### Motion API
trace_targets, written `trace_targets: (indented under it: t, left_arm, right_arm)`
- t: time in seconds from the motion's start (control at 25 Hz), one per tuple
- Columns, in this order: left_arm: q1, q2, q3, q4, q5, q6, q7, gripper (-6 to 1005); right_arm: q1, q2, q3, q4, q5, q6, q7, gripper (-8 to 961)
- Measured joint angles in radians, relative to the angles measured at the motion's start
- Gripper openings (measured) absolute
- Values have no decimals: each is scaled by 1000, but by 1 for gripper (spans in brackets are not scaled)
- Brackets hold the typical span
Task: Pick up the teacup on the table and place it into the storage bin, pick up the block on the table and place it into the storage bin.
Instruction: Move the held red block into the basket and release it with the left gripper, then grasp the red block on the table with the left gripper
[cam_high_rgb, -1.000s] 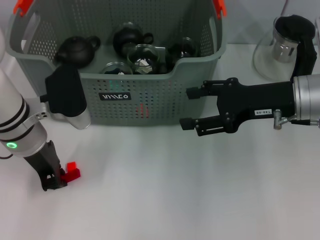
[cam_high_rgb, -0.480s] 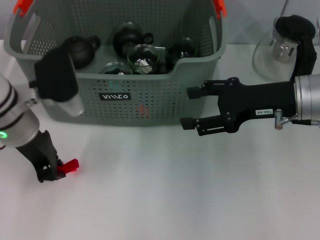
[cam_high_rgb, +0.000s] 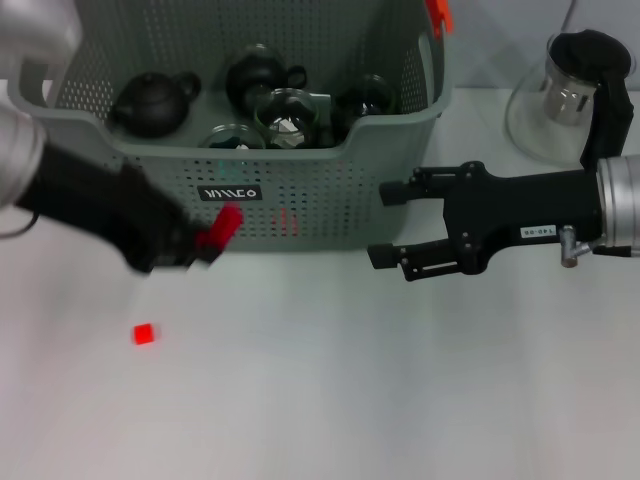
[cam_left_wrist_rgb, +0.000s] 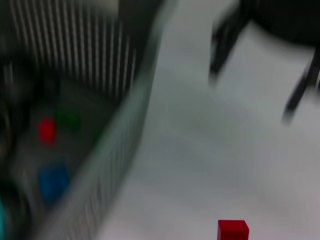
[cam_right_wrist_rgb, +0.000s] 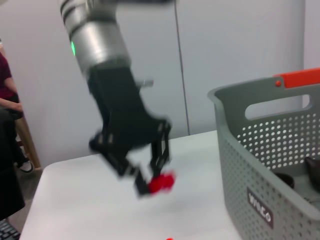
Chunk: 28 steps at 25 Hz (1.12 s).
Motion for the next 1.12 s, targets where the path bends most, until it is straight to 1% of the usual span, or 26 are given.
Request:
trace_targets:
  t: [0.08, 0.16, 0.24, 0.32, 0.4, 0.48, 0.56, 0.68, 0.76, 0.88, 0.92, 1.0, 1.12]
  left_arm:
    - [-6, 2, -44, 46, -102, 9, -33, 191]
    - [-16, 8, -76, 83, -183, -10, -69, 192]
    - [-33, 17, -90, 96, -227, -62, -100, 192]
    - [-67, 35, -97, 69, -242, -172, -140, 192]
    - [-106, 57, -95, 3, -236, -267, -163, 192]
    - [-152, 89, -89, -108, -233, -362, -176, 191]
    - [-198, 124, -83, -245, -214, -459, -181, 191]
    - [-240, 153, -77, -393, -185, -570, -183, 190]
    - [-249, 160, -65, -436, -173, -617, -180, 190]
    - [-249, 158, -40, -443, -156, -652, -181, 334]
    - [-240, 147, -12, -400, -120, -667, -192, 382]
    - [-234, 138, -8, -351, -94, -662, -205, 465]
    - [-208, 118, -11, -203, -77, -597, -225, 589]
  right_arm:
    - [-6, -4, 2, -1, 0, -14, 0, 853]
    - [-14, -8, 8, -1, 0, -27, -3, 853]
    - [-19, -10, 12, -1, 0, -36, -9, 853]
    - [-23, -11, 13, -1, 0, -40, -12, 854]
    - [-25, -12, 13, -1, 0, -42, -12, 854]
    - [-27, -12, 13, -1, -1, -47, -12, 853]
    - [-29, -12, 12, -1, -1, -50, -13, 852]
    - [-31, -12, 12, -1, -1, -54, -13, 852]
    - [-33, -13, 12, 0, -1, -54, -13, 853]
    - [-38, -13, 12, 0, -2, -54, -13, 853]
    - [-39, -13, 12, 0, -1, -54, -13, 853]
    - [-41, -13, 13, 0, -1, -55, -13, 853]
    - [-43, -13, 13, 0, -1, -55, -13, 854]
